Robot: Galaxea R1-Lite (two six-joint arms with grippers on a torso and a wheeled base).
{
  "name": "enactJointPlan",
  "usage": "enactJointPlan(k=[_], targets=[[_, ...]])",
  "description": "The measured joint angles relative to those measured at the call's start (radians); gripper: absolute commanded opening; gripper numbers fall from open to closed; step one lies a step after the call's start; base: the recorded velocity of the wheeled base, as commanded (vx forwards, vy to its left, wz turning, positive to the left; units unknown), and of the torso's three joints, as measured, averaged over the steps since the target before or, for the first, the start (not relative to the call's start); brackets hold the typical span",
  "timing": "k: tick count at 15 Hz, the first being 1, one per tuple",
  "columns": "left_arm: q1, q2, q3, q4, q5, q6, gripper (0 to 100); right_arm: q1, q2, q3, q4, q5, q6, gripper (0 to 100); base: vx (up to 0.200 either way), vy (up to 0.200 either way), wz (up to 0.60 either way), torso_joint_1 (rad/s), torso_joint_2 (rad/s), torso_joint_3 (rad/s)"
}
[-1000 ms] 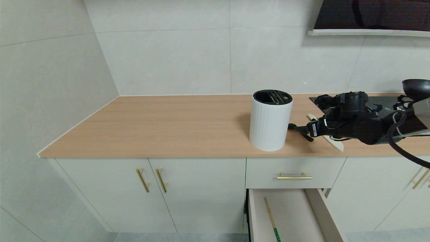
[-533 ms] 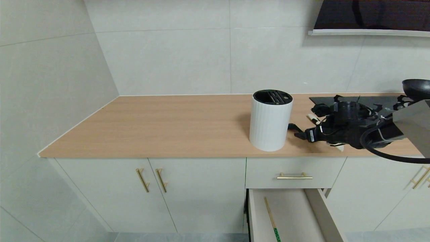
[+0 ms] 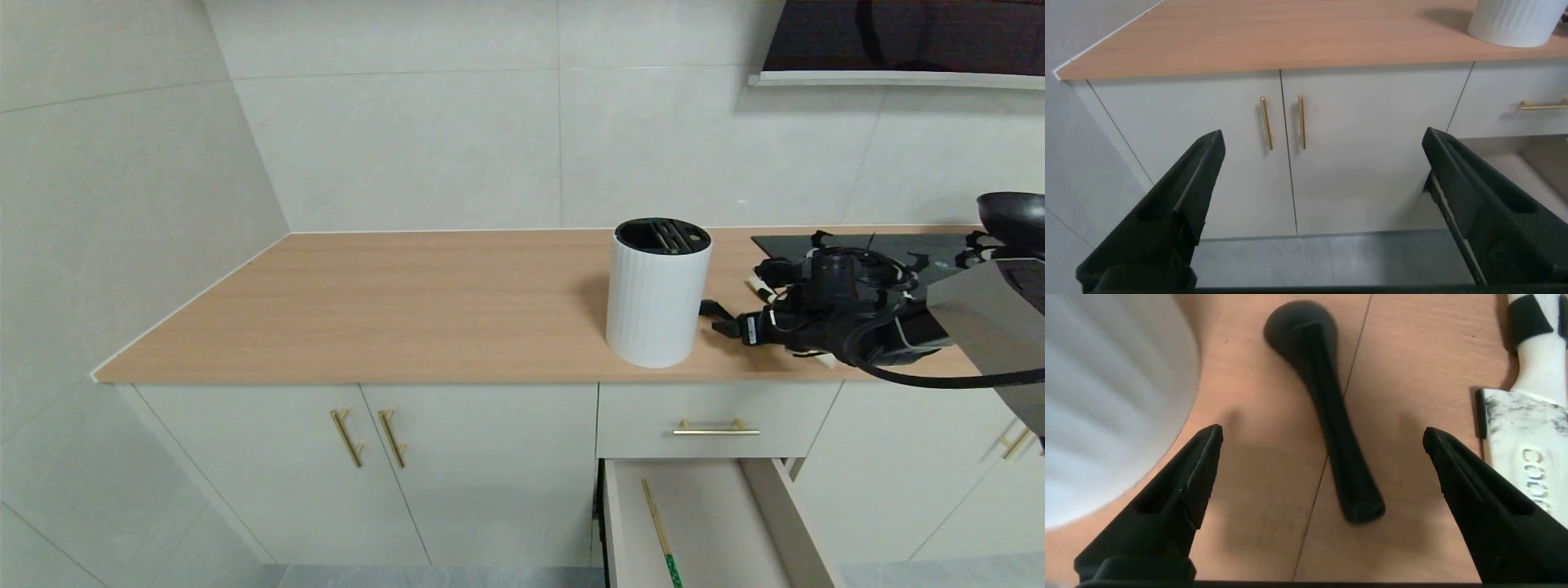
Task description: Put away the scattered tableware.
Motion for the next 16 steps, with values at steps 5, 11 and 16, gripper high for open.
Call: enactJointPlan(k=[5, 11, 16], targets=[[0.0, 0.0, 0.0, 0.0, 0.0, 0.0, 100, -0.001, 0.041, -0.055, 0.004, 0.0, 0.049, 100, 0.0, 0.0, 0.0, 0.0, 0.0, 0.0], [0.0, 0.0, 0.0, 0.0, 0.0, 0.0, 100, -0.003, 0.07, -0.078, 0.001, -0.018, 0.049, 100, 0.0, 0.0, 0.0, 0.0, 0.0, 0.0], [0.0, 0.0, 0.0, 0.0, 0.0, 0.0, 100, -0.004, 0.079, -0.081, 0.0, -0.02, 0.049, 0, 0.0, 0.0, 0.0, 0.0, 0.0, 0.0]])
